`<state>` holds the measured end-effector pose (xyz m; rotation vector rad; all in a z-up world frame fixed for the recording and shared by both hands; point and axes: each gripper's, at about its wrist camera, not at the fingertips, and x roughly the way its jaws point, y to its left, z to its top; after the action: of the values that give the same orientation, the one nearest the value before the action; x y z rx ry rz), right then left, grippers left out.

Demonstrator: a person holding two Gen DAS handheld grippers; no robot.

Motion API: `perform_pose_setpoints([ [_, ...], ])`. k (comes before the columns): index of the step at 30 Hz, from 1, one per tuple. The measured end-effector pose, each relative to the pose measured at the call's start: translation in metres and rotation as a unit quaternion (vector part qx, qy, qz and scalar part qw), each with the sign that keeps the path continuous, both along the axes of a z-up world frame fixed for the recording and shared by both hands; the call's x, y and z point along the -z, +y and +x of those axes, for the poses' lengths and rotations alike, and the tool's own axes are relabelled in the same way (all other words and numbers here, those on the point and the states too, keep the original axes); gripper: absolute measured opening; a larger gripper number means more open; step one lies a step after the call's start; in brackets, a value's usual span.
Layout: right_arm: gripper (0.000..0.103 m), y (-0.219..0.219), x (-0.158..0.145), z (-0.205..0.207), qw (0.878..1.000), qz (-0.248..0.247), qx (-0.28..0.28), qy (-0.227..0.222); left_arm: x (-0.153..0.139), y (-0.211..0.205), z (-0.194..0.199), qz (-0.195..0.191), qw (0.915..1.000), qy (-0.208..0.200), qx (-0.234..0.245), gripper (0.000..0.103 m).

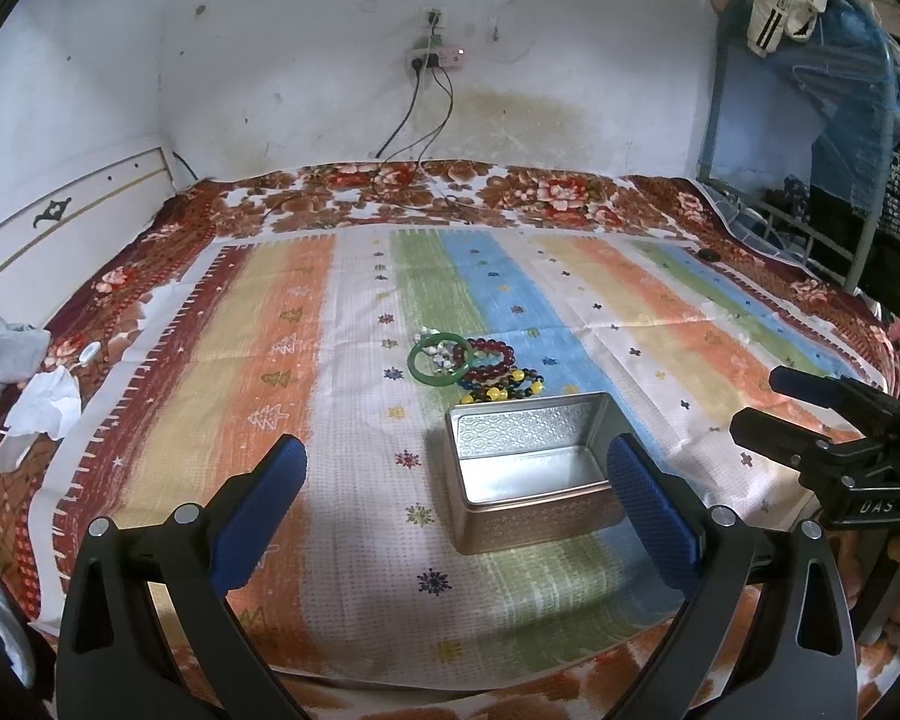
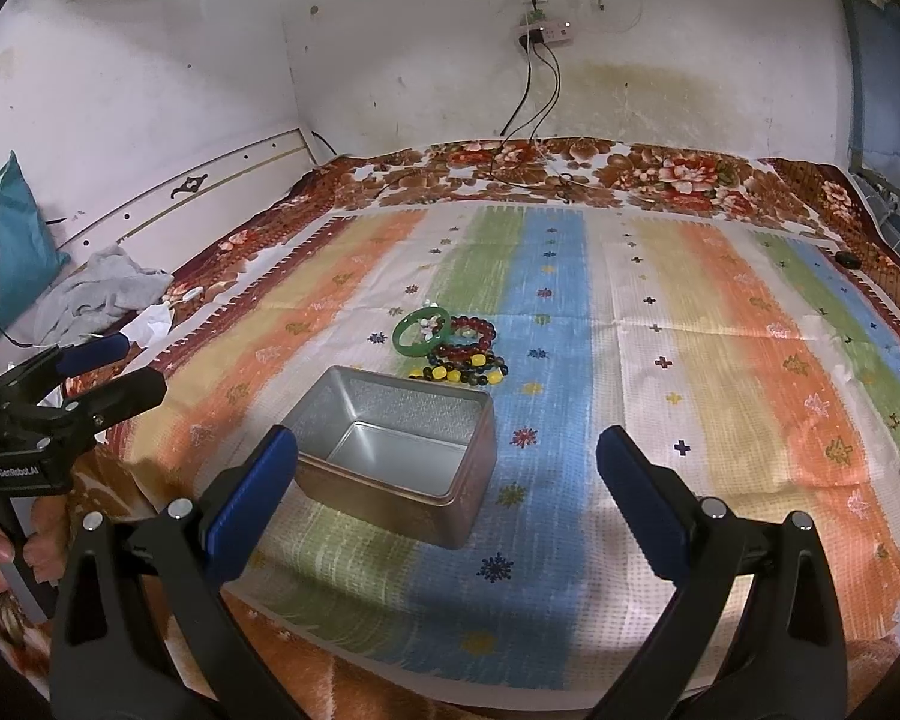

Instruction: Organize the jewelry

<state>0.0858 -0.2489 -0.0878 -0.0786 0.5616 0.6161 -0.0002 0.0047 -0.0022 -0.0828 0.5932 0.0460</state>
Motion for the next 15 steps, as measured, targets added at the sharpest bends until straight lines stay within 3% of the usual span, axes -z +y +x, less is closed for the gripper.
perform_pose_setpoints([
  [15, 0.098, 0.0031, 0.0037, 0.0028, 1.0, -0.003, -0.001, 0.007, 0.0044, 0.0044, -0.0029, -0.002, 1.0, 0.004, 0.0, 0.098],
])
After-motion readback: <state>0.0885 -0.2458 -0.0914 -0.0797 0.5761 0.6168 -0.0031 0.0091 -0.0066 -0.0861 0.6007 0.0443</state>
